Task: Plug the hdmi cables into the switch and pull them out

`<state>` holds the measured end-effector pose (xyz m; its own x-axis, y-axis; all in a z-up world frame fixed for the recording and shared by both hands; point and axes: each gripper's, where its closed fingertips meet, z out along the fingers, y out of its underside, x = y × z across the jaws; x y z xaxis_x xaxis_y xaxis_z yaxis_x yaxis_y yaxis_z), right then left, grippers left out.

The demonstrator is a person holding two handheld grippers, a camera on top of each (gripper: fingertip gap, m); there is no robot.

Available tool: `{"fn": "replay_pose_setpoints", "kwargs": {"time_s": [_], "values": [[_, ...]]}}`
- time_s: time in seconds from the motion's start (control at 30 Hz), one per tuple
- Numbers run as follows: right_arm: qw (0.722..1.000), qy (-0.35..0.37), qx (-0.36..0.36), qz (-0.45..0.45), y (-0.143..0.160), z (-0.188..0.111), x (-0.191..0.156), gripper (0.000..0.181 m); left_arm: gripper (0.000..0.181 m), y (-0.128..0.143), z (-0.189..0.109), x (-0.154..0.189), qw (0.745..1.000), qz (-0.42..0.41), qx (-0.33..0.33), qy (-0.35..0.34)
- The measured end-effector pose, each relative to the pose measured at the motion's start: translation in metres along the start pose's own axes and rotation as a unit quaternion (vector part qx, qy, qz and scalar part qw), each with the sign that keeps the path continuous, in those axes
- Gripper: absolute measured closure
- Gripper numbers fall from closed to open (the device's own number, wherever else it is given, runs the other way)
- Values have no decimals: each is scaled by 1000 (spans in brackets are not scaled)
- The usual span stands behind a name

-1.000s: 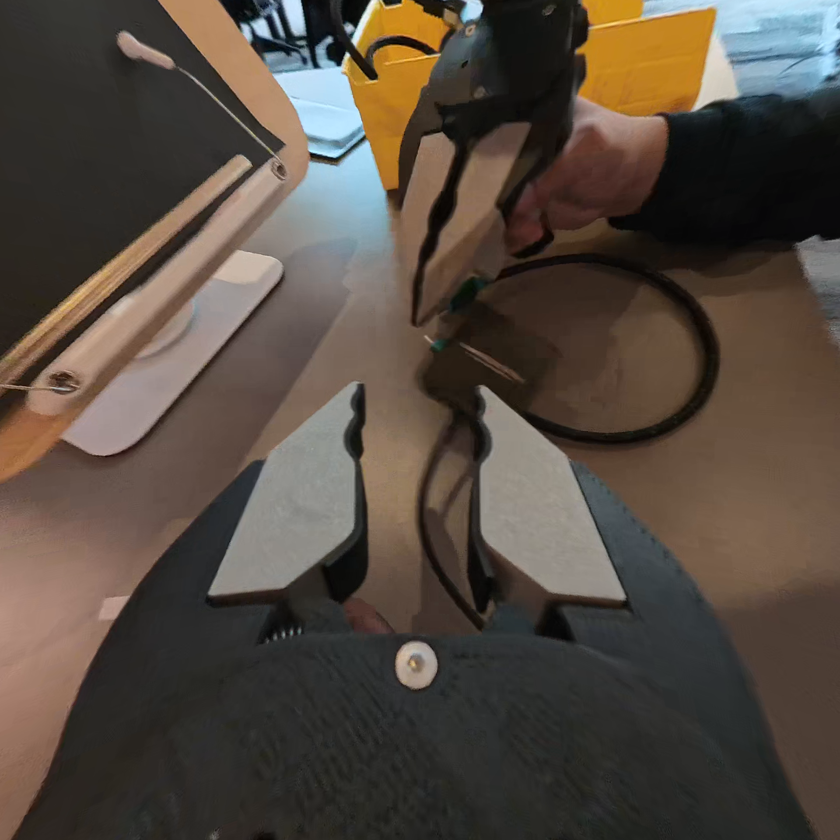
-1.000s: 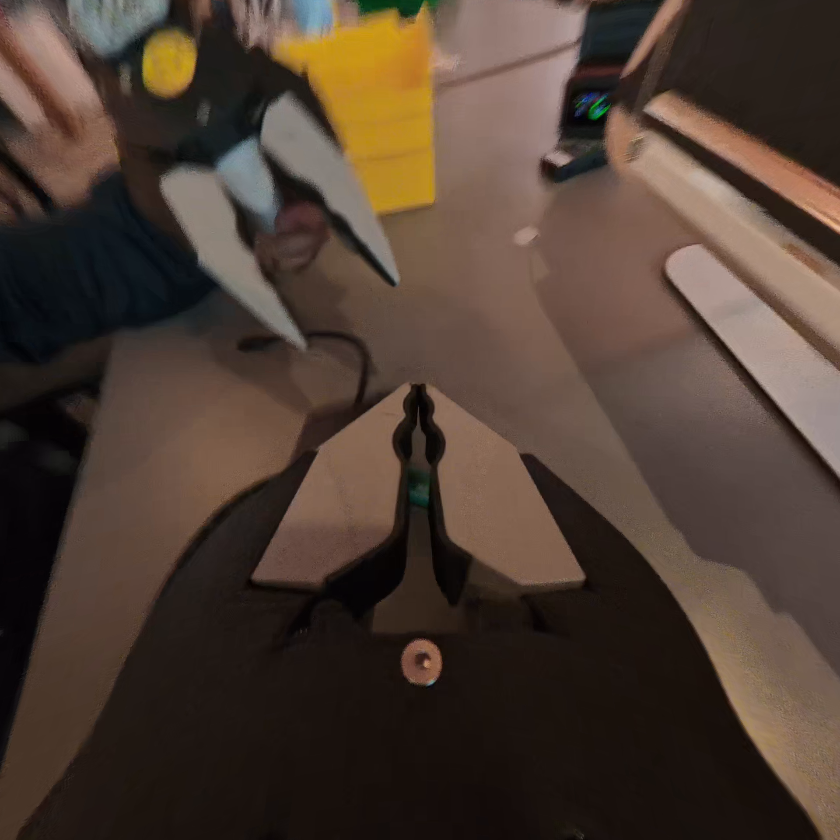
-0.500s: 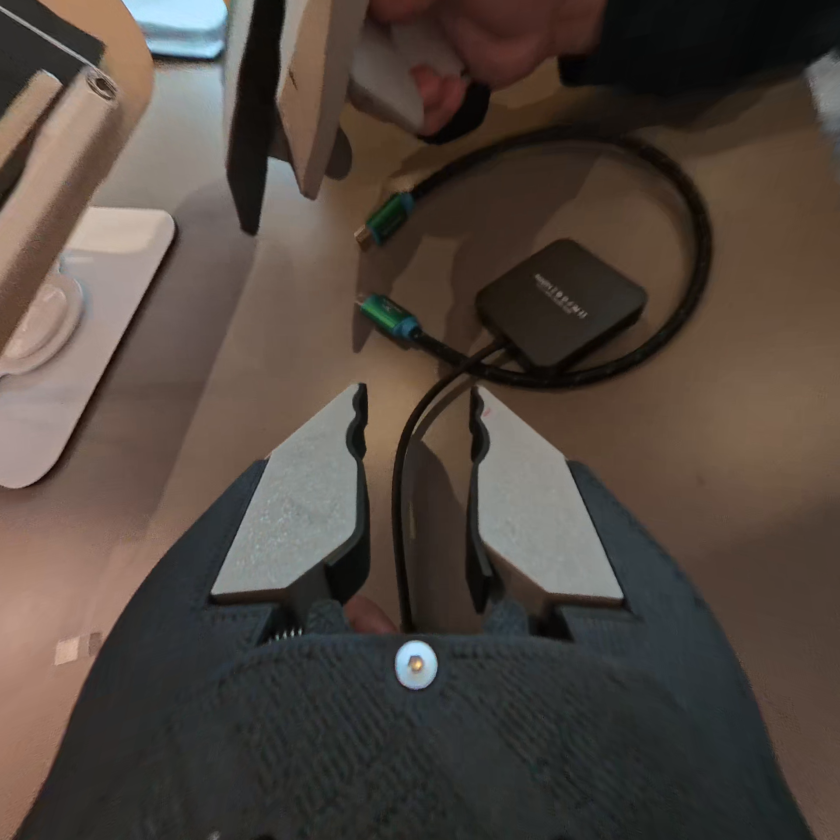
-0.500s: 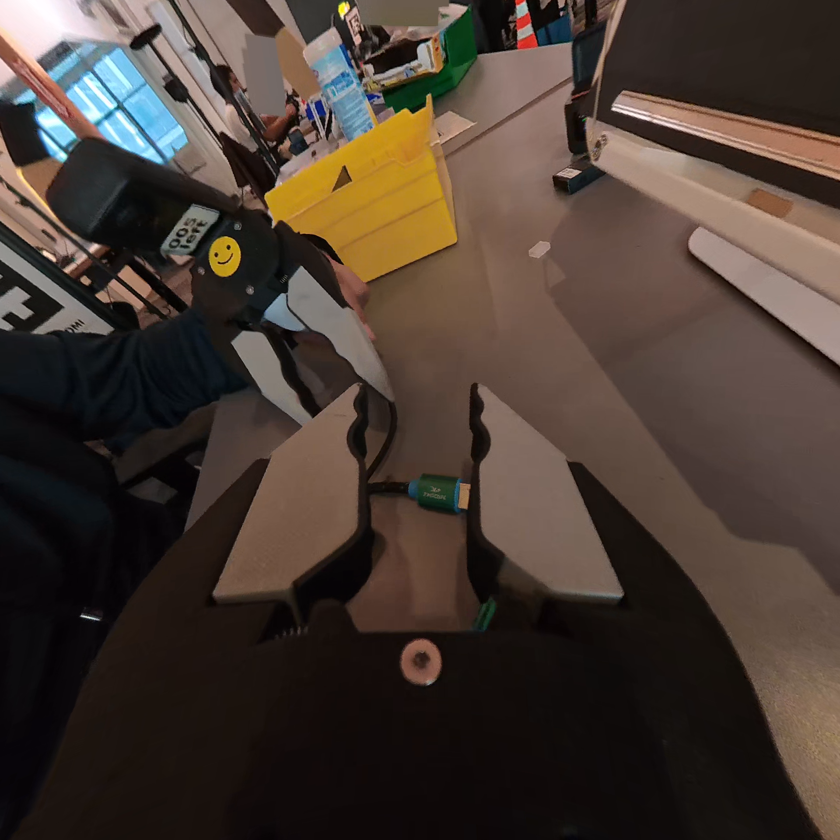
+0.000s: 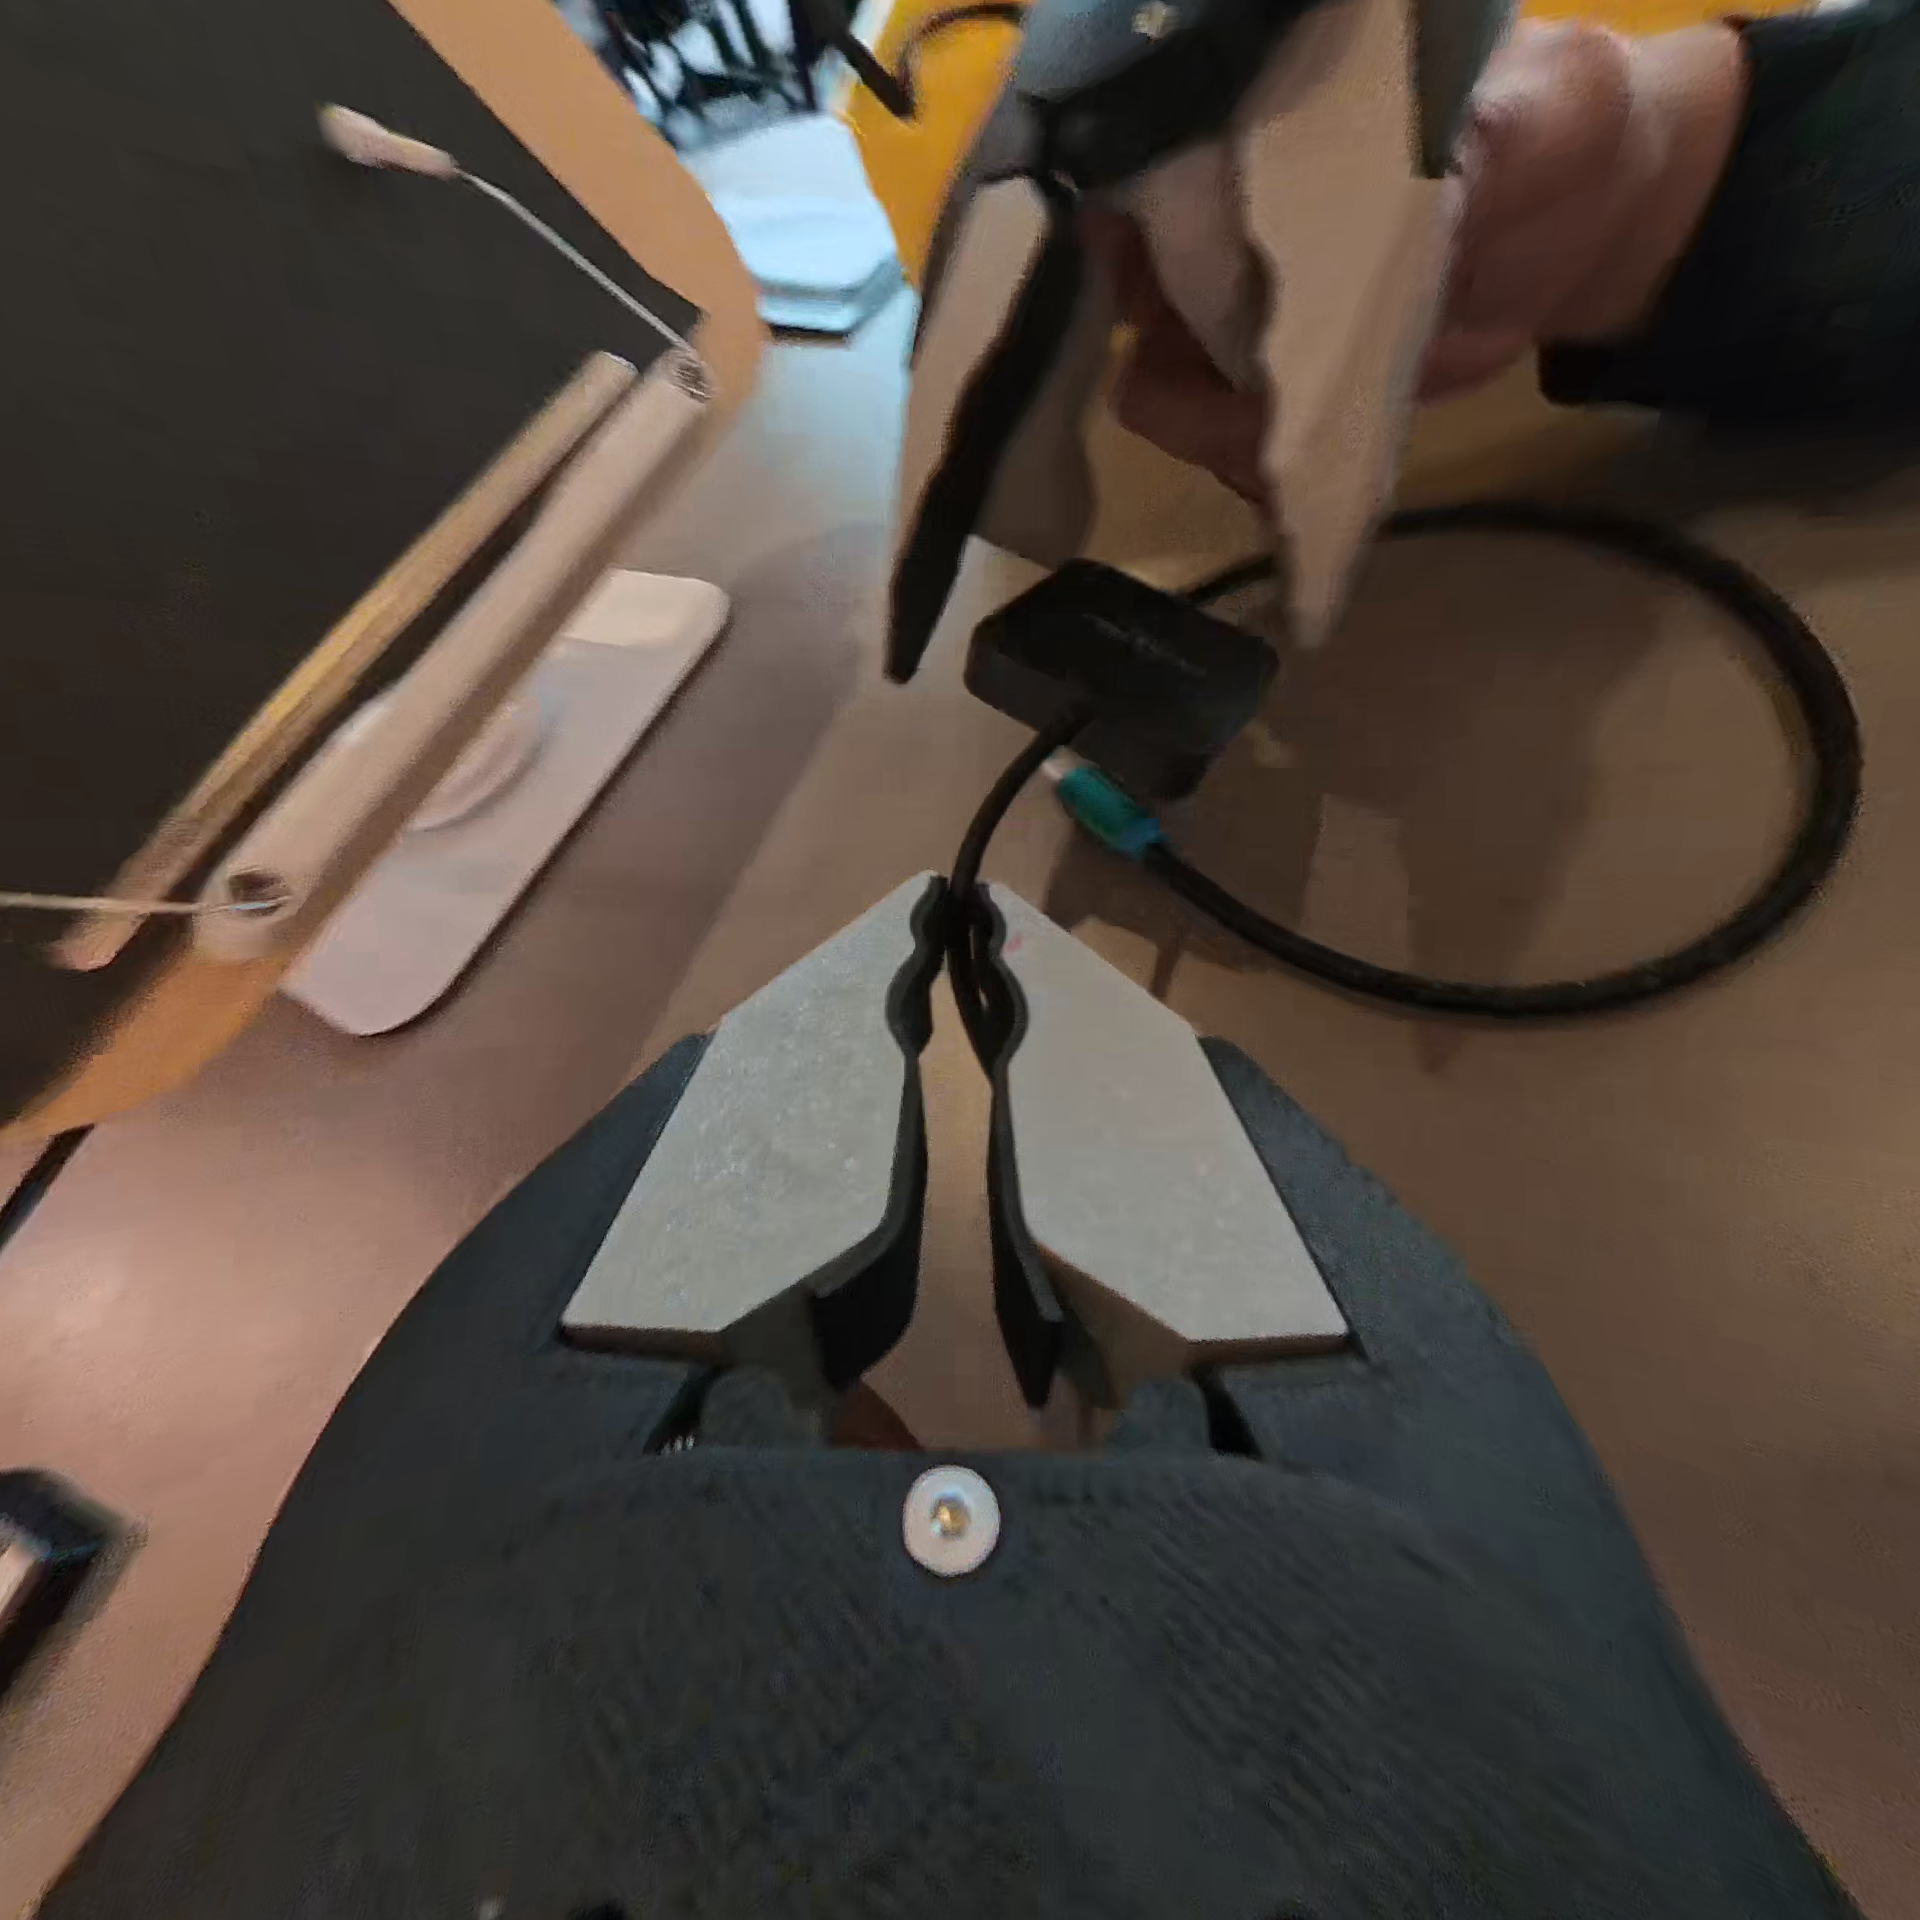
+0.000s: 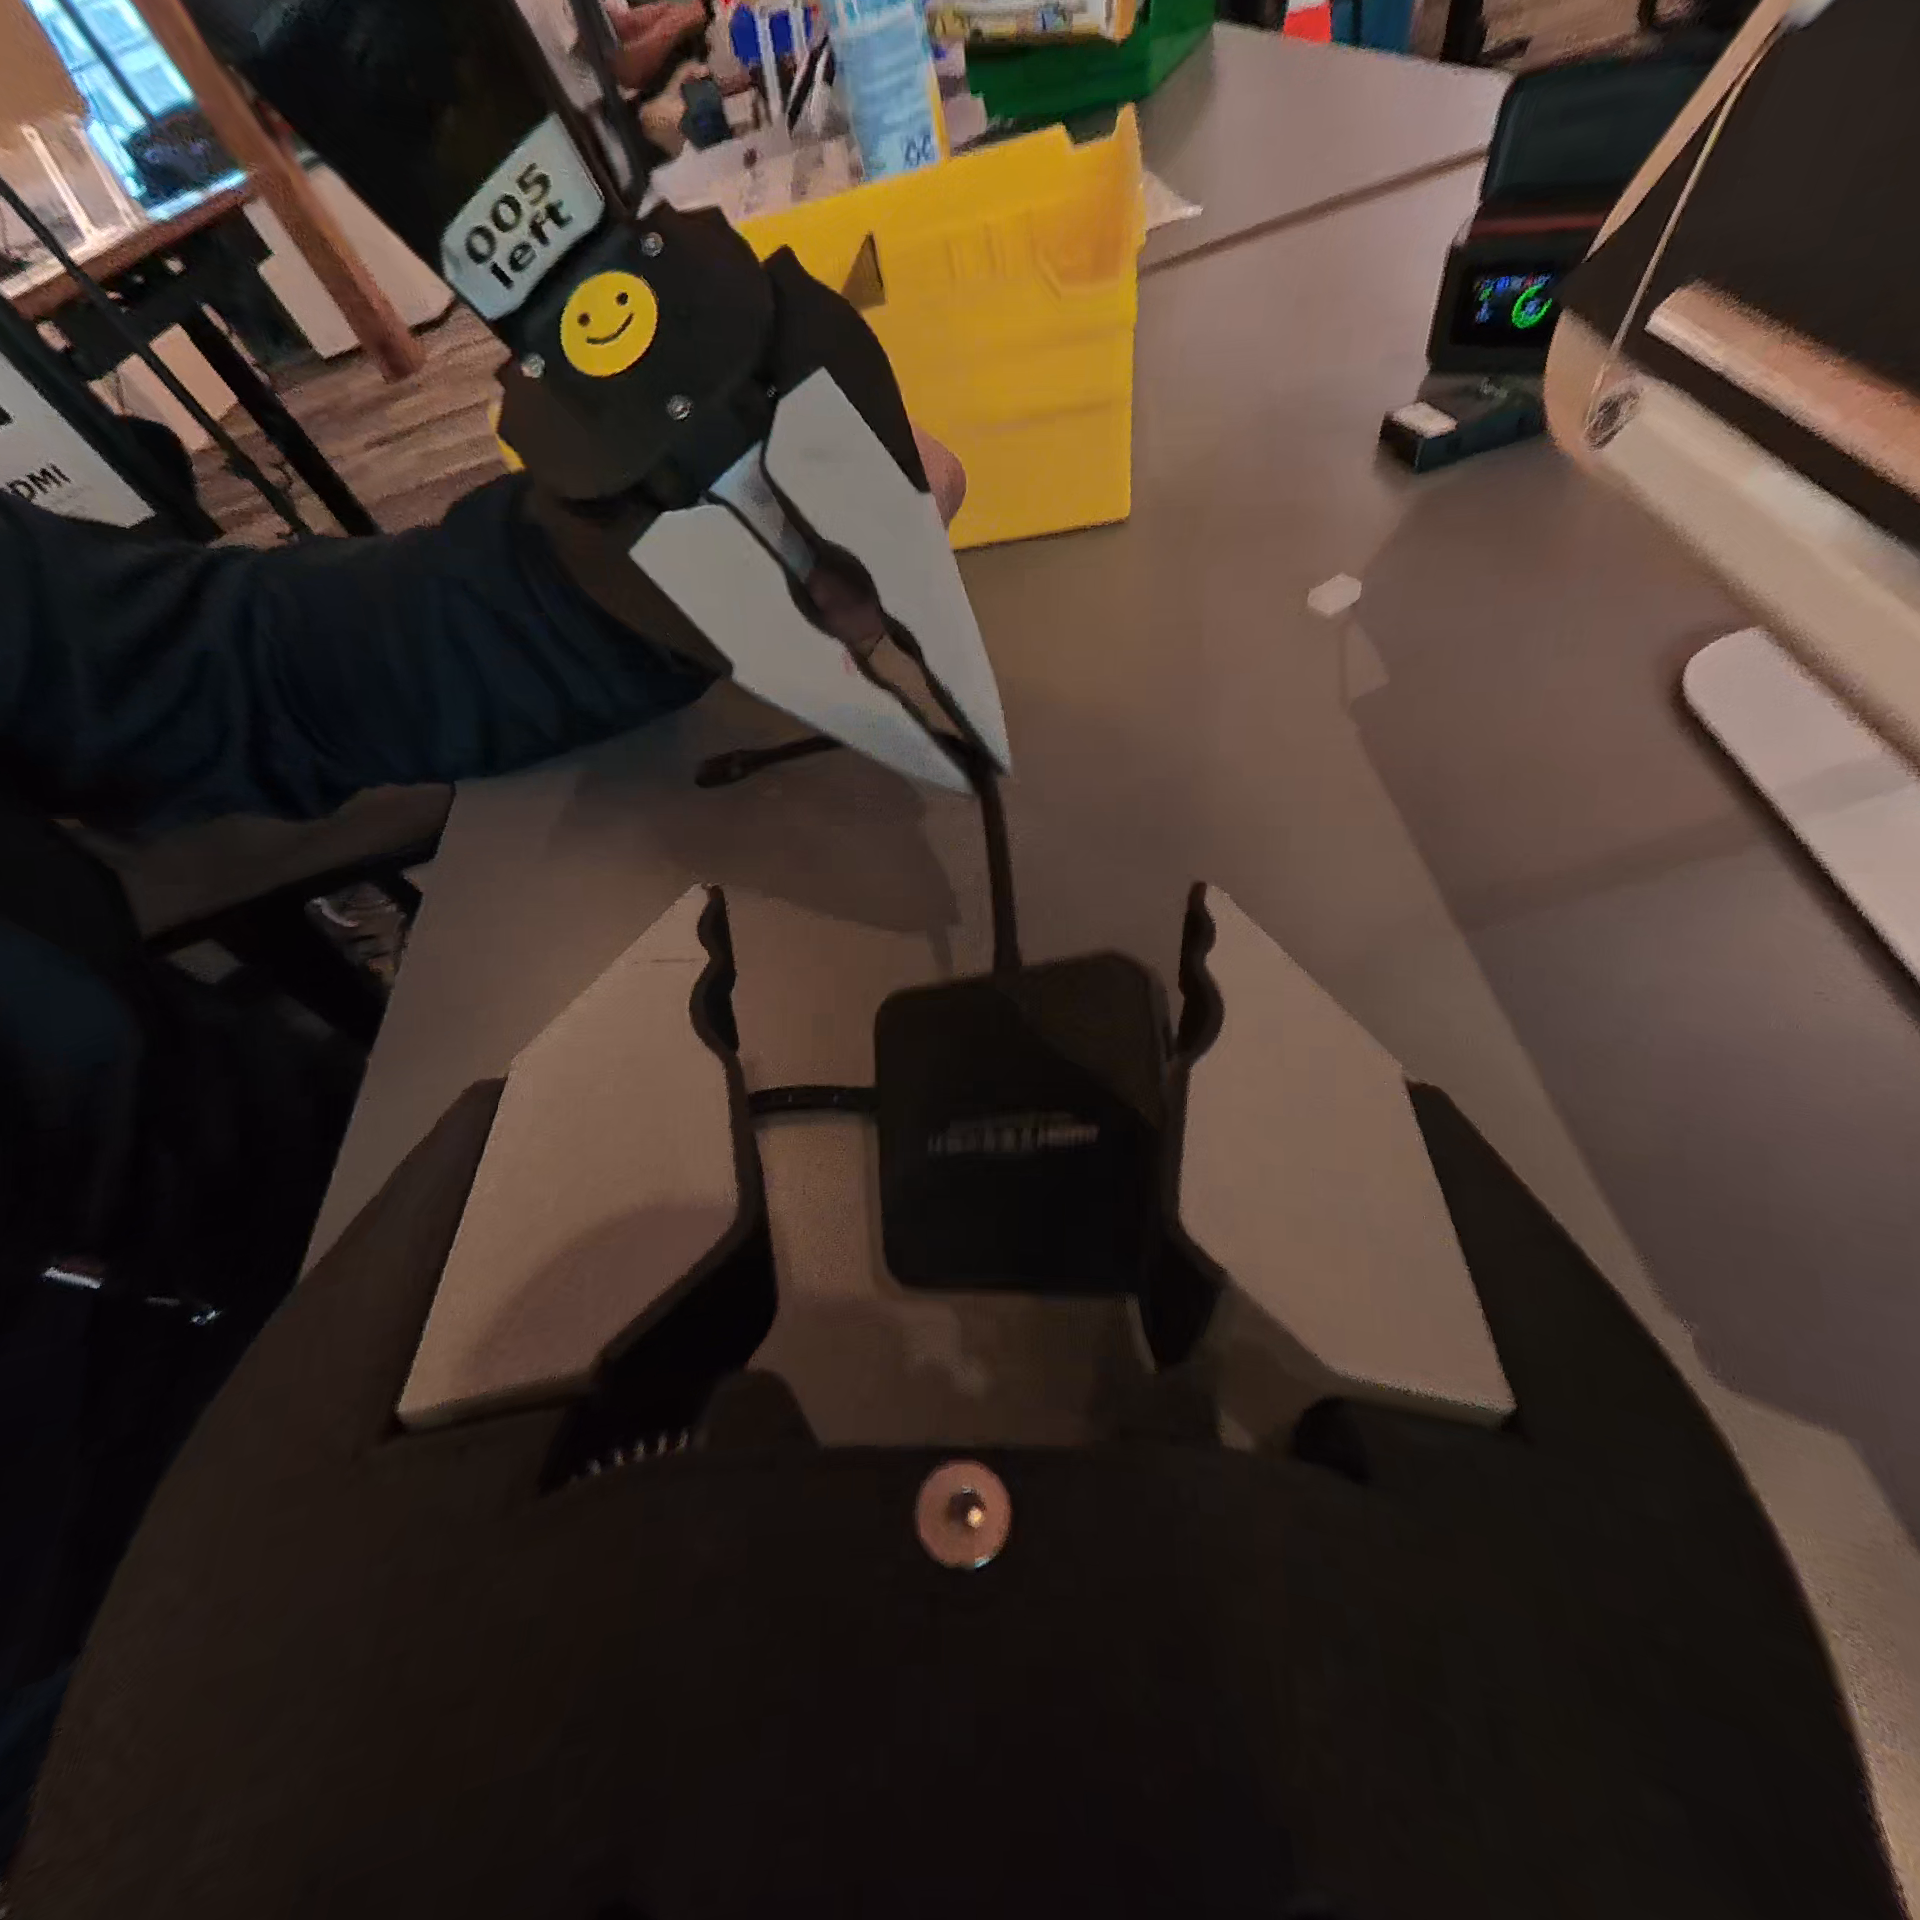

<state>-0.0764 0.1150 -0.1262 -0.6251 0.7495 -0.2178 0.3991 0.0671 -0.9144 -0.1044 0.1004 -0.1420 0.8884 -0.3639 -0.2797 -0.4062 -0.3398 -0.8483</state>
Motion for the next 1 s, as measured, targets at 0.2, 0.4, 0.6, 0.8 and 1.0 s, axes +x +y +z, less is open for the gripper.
{"fn": "replay_pose_setpoints", "kwargs": {"time_s": [0.2,0.4,0.6,0.8,1.0], "values": [[992,94,-9,-87,-2,-15,16,86,180,-13,-20,-28,996,-51,58,-38],[961,186,-70,-191,12,-7,29,85,179,-17,-20,-19,996,-54,71,-8],[945,228,-102,-210,21,0,41,84,179,-23,-22,-18,994,-74,83,-2],[920,278,-131,-245,23,4,53,85,179,-32,-26,-18,989,-109,102,6],[912,283,-139,-262,25,14,52,108,179,-36,-27,-17,986,-123,113,15]]}}
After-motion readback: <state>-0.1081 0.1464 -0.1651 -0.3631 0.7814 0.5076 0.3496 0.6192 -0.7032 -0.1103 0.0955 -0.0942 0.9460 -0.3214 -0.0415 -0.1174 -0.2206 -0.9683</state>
